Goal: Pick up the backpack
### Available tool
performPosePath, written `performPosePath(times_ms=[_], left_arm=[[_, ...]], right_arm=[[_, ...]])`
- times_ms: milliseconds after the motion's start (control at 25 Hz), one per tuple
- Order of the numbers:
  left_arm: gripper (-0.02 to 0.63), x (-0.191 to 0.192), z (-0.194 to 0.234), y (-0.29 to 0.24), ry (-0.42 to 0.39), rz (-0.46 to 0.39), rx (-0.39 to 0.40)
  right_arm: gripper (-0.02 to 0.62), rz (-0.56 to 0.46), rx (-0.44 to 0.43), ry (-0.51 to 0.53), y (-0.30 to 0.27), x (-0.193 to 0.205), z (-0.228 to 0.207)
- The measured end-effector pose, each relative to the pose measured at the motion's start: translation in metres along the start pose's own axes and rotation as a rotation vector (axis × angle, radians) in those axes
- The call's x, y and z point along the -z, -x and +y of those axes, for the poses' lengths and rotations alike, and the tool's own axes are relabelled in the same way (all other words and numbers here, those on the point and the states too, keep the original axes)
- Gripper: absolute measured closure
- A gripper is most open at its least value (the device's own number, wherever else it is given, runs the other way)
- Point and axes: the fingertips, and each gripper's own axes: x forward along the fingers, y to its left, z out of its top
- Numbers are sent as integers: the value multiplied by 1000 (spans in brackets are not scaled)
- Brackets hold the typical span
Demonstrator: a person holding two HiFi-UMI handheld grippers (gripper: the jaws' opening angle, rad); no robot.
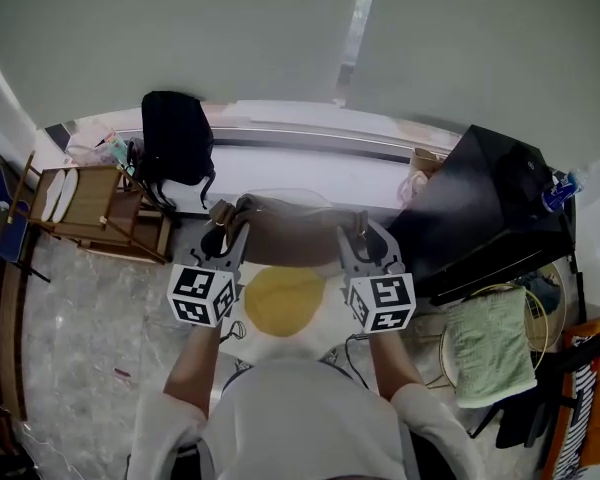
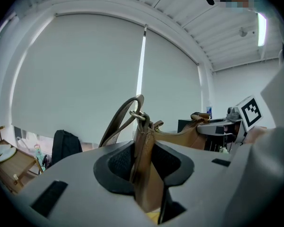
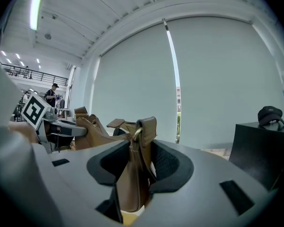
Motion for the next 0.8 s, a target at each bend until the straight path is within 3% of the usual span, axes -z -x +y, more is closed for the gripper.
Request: performPosePath(times_ms=[800], left_arm=[[482,-56,4,7,-33,-103,-13]], right_arm=[[430,-101,-12,-21,-1,-47,-2]])
